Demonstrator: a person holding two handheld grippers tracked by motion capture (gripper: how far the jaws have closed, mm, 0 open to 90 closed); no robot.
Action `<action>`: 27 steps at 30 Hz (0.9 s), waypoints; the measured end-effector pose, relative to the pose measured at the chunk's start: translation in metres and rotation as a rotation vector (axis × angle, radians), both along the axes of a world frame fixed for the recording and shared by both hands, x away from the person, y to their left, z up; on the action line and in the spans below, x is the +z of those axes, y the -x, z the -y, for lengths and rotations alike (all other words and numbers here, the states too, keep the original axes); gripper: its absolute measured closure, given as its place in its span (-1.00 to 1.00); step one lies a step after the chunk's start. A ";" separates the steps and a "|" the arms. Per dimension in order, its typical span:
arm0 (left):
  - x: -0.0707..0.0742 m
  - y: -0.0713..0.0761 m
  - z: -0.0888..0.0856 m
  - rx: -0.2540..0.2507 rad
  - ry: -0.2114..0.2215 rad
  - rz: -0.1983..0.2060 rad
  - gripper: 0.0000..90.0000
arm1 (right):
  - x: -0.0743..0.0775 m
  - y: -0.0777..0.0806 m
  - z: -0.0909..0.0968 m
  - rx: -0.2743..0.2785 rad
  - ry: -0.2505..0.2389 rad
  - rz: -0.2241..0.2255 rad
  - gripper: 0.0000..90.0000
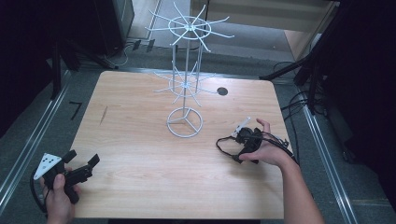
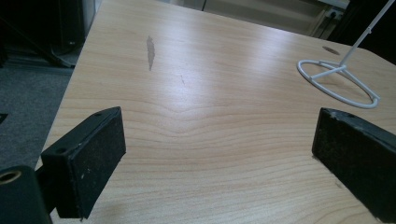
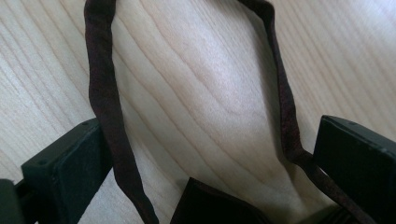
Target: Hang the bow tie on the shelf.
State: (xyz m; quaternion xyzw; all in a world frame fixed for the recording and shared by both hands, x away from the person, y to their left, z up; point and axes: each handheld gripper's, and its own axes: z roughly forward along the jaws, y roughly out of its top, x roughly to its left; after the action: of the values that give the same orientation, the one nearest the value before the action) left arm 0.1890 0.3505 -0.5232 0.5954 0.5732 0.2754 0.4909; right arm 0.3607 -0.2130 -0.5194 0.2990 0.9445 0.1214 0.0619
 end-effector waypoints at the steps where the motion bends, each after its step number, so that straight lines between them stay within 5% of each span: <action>1: 0.000 0.000 0.000 -0.001 0.001 0.001 -0.93 | -0.001 -0.002 0.001 -0.015 -0.006 -0.019 -1.00; 4: 0.000 0.000 0.000 -0.001 0.001 0.001 -0.93 | 0.000 -0.005 0.005 -0.045 -0.025 -0.060 -0.86; 8: 0.000 0.000 0.000 -0.003 0.001 0.001 -0.93 | 0.009 -0.006 0.010 -0.068 -0.076 -0.026 0.06; 12: 0.000 0.000 0.000 -0.002 0.000 -0.001 -0.93 | 0.012 -0.010 0.014 -0.086 -0.079 -0.026 0.62; 18: 0.000 0.000 0.000 -0.003 0.001 -0.001 -0.93 | 0.012 -0.009 0.009 -0.100 -0.062 -0.006 0.97; 27: 0.000 0.000 0.000 -0.004 0.001 -0.001 -0.93 | 0.013 -0.008 0.002 -0.160 -0.017 -0.003 1.00</action>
State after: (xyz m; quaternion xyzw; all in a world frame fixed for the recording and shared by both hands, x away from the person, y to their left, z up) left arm 0.1892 0.3504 -0.5232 0.5964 0.5723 0.2739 0.4917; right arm 0.3689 -0.2150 -0.5062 0.3742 0.9166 0.1236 0.0674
